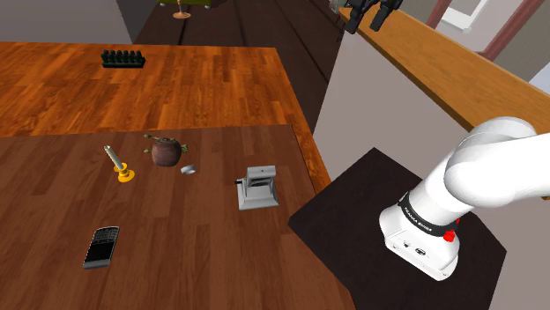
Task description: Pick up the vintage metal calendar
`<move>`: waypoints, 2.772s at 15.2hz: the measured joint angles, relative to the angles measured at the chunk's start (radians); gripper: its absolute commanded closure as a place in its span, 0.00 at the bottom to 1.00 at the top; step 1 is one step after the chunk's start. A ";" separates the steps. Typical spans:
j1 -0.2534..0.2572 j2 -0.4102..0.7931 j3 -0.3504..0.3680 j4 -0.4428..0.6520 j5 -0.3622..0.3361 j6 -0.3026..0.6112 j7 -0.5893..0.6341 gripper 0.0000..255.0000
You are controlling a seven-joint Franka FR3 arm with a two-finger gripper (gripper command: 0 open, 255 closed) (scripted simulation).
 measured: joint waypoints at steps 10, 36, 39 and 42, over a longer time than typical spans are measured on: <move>0.080 0.062 0.164 -0.148 -0.024 0.210 -0.007 0.00; 0.003 0.683 0.717 -0.298 -0.613 0.796 0.385 0.00; -0.014 0.733 0.726 -0.297 -0.689 0.814 0.449 0.00; -0.017 0.747 0.728 -0.294 -0.711 0.816 0.467 1.00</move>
